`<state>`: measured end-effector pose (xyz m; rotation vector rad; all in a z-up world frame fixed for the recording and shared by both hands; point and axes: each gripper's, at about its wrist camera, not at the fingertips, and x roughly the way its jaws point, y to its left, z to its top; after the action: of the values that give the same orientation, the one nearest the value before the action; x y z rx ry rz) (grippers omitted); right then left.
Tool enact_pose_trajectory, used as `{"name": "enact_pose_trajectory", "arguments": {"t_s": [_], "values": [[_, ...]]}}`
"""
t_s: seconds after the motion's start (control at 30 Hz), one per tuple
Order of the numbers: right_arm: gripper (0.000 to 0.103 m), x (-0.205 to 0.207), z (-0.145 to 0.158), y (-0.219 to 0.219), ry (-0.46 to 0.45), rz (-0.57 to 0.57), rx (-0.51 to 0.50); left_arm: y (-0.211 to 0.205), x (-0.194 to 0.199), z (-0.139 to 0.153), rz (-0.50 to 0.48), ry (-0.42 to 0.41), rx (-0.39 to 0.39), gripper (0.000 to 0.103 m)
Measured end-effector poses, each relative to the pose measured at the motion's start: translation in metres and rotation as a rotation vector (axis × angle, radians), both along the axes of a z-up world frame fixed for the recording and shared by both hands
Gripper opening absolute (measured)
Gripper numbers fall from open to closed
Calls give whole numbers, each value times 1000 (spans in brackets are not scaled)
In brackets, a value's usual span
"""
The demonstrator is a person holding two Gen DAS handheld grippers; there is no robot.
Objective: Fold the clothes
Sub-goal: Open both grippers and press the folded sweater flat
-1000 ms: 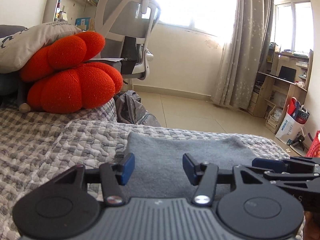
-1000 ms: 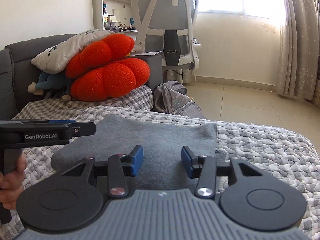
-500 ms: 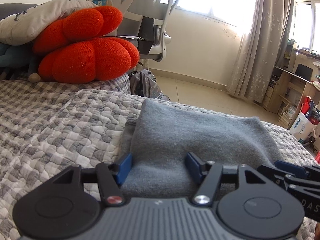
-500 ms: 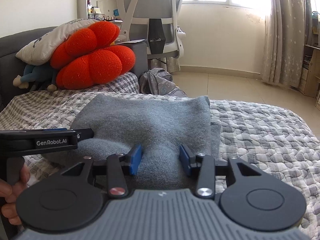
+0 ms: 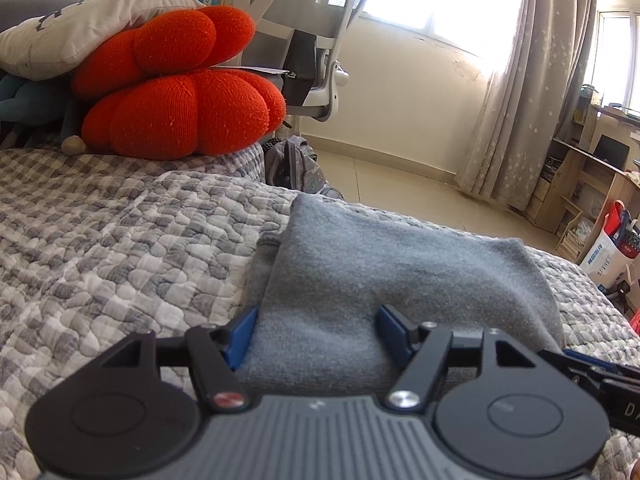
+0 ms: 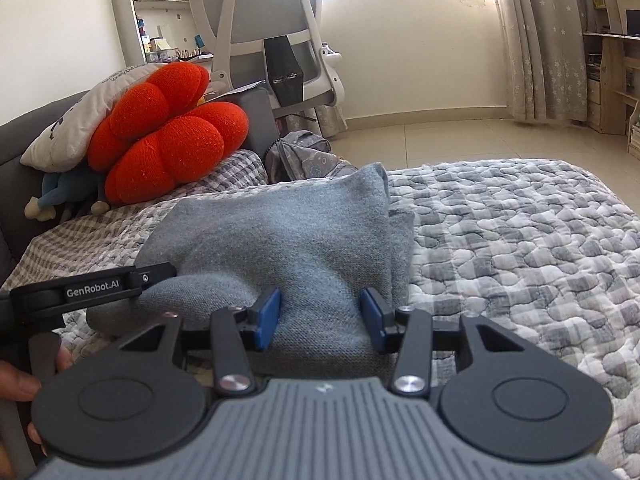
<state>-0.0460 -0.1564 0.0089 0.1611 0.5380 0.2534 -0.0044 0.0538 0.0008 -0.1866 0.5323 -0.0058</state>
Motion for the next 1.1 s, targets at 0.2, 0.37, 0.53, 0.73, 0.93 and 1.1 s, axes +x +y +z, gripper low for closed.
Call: {"name": "enact_pose_trajectory", "arguments": {"t_s": [0.2,0.37,0.53,0.73,0.93,1.1], "values": [[47,-1,-1,-3,0,3,23,-4,0,1,1,-1,35,69],[48,-1,-1,-6,3,6,37,-7,2,0,5,6,61,71],[49,-1,0,-3,5,3,20,-15,3,1,18,6,118,74],[50,-1,0,-3,6,2,25,-15,3,1,24,10,129,76],[51,-2,1,-2,-2,-2,15,-13,5,1,32,18,118,79],[51,-1,2,-2,-1,-2,14,-21,4,3,43,9,173,80]]}}
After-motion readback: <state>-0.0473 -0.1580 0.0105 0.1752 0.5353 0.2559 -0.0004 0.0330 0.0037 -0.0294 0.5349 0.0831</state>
